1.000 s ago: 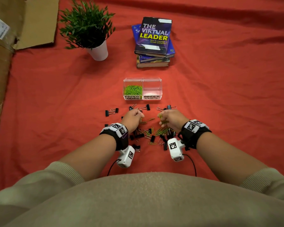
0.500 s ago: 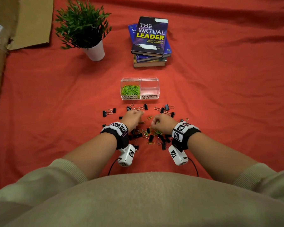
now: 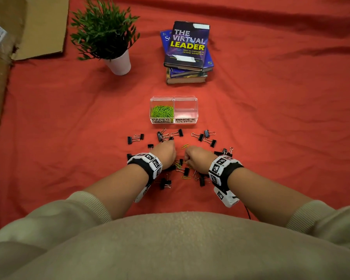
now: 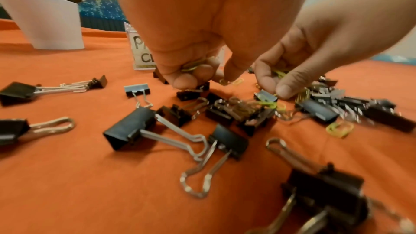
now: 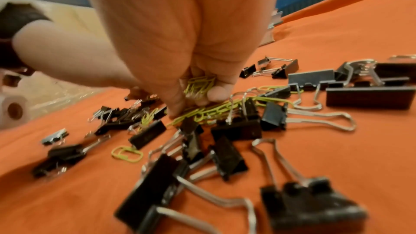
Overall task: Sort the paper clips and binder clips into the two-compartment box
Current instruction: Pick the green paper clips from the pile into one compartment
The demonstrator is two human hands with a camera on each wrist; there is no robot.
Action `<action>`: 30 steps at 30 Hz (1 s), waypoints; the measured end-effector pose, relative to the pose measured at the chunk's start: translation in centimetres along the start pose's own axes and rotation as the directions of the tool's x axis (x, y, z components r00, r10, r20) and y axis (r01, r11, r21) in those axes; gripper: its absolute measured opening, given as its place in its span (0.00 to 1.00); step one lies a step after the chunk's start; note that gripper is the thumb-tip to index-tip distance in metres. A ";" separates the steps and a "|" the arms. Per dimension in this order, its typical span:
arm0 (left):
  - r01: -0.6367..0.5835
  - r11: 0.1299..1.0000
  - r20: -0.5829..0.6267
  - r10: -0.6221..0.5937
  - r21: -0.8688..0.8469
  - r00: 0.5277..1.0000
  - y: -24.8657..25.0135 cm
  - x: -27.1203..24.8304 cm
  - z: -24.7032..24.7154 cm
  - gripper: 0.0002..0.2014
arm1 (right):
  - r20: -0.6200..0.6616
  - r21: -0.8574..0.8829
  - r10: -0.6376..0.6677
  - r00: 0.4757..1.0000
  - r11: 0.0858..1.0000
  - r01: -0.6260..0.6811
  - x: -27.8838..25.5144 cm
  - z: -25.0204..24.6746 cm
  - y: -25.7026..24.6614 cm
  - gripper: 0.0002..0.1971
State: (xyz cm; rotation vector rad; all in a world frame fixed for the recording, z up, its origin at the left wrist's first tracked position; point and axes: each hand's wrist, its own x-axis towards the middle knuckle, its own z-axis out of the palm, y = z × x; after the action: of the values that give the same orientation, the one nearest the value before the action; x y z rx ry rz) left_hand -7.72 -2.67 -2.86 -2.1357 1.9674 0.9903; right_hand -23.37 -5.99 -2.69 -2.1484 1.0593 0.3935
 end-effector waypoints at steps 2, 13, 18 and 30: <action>0.005 0.993 -0.055 -0.012 -0.121 0.998 0.1 -0.2 -0.4 0.08 | -0.033 -0.039 -0.048 0.998 0.998 0.046 0.1 0.6 0.3 0.07; 0.226 0.592 0.119 -0.215 -0.774 0.969 -0.6 -1.1 -2.1 0.13 | -0.053 0.546 0.200 0.978 0.826 -0.140 -0.1 -1.8 1.9 0.04; 0.178 0.777 0.102 -0.147 -0.603 0.984 -1.0 -1.7 -0.3 0.13 | 0.049 0.805 0.318 0.947 0.549 -0.227 -0.2 -2.9 2.3 0.09; -0.009 0.998 0.144 0.017 -0.055 0.989 -2.8 -3.5 0.2 0.08 | -0.089 0.175 0.252 0.964 0.956 -0.234 0.4 -1.2 1.4 0.11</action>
State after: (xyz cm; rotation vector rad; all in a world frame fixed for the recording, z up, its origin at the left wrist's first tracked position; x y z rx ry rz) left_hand -5.16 0.92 -2.30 -2.0158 1.9109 1.1781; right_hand -24.26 -7.63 -2.69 -1.9184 1.3778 0.2923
